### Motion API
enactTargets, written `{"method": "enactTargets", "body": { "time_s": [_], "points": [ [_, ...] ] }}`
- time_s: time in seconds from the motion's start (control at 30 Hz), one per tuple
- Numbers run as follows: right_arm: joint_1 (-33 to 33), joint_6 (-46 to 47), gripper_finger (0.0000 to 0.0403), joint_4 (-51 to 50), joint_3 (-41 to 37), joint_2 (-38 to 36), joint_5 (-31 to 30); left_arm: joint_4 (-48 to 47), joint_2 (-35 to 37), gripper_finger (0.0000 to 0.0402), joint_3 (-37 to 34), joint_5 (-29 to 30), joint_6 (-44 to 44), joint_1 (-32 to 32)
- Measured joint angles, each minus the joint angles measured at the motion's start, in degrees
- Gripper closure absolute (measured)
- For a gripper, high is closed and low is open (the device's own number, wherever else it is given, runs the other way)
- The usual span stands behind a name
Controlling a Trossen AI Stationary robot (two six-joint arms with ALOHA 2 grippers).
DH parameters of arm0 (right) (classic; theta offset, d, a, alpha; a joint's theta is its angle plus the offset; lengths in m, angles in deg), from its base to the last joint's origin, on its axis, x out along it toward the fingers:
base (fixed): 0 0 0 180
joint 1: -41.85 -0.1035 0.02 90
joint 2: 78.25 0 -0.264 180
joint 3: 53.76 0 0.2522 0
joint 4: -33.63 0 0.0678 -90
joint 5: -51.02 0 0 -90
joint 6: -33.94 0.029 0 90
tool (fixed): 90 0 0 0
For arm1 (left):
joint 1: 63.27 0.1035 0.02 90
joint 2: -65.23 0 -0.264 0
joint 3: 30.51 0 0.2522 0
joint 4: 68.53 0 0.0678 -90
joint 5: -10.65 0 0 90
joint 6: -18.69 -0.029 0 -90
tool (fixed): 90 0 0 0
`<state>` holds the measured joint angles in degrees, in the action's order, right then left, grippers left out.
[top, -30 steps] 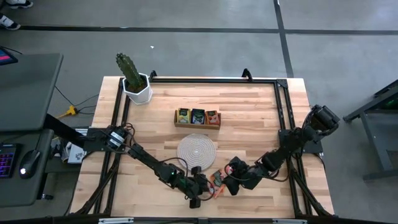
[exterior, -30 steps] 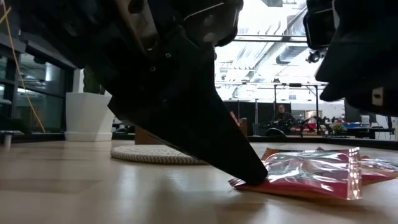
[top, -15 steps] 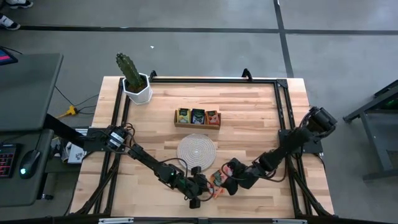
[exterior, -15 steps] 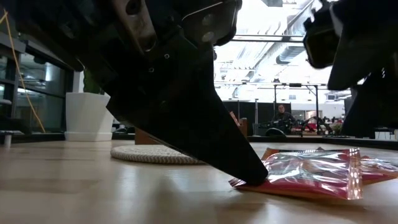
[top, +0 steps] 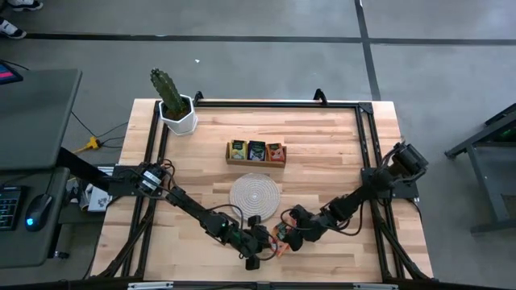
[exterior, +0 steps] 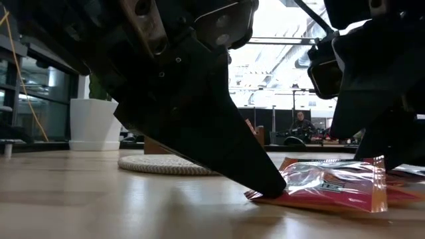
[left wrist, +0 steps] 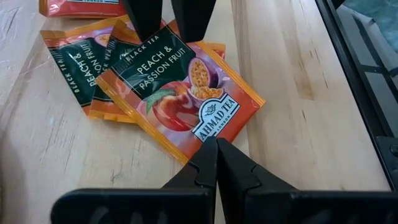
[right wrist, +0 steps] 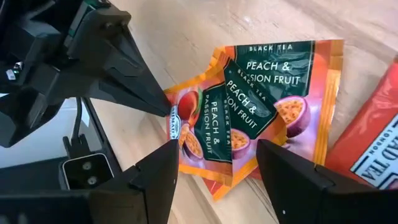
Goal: Pick & Place Tea
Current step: Put the orange tea bag into the right section of the wooden organizer
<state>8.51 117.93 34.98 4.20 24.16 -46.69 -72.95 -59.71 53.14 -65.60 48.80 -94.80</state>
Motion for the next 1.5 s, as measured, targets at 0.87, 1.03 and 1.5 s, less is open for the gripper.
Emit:
{"method": "enactTargets", "body": {
  "time_s": [0.87,1.03,1.5],
  "points": [
    [0.0,-0.65,0.033,1.42,-0.01,0.11,3.74,4.99,-0.42,0.0401,-0.28,-4.41,0.2,2.35],
    [0.0,-1.59,0.0391,1.42,-0.01,0.11,3.81,5.01,-0.42,0.0401,-0.26,-4.15,0.2,2.27],
    [-0.02,-3.03,0.0402,1.43,-0.01,-0.21,3.08,4.72,0.25,0.0401,-0.26,-6.9,-1.59,2.38]
  ]
}}
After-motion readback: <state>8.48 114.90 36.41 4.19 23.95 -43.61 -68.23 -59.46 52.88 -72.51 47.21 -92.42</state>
